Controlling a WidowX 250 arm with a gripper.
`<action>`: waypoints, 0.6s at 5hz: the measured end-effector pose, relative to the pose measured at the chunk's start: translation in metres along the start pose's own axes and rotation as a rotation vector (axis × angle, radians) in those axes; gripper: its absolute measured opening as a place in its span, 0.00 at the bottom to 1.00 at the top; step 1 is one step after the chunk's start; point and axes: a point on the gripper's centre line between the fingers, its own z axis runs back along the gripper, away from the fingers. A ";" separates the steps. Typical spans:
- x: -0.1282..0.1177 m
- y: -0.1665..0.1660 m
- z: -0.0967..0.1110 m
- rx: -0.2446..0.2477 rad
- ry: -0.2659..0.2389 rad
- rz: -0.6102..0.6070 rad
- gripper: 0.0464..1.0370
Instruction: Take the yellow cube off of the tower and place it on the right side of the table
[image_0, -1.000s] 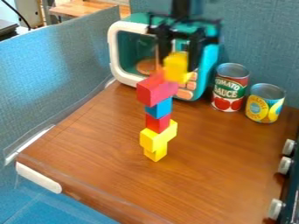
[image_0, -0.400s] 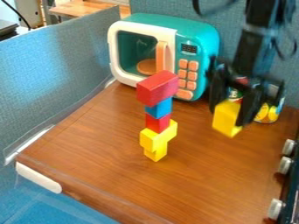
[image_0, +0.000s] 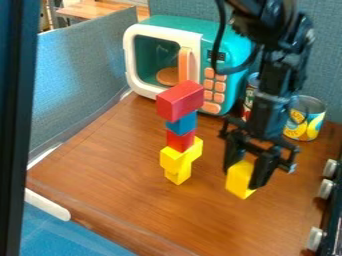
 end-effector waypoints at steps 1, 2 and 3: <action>0.000 0.011 -0.008 -0.005 -0.014 0.057 0.54; 0.006 0.019 -0.011 0.021 -0.066 0.105 0.54; 0.012 0.024 -0.014 0.066 -0.096 0.114 0.53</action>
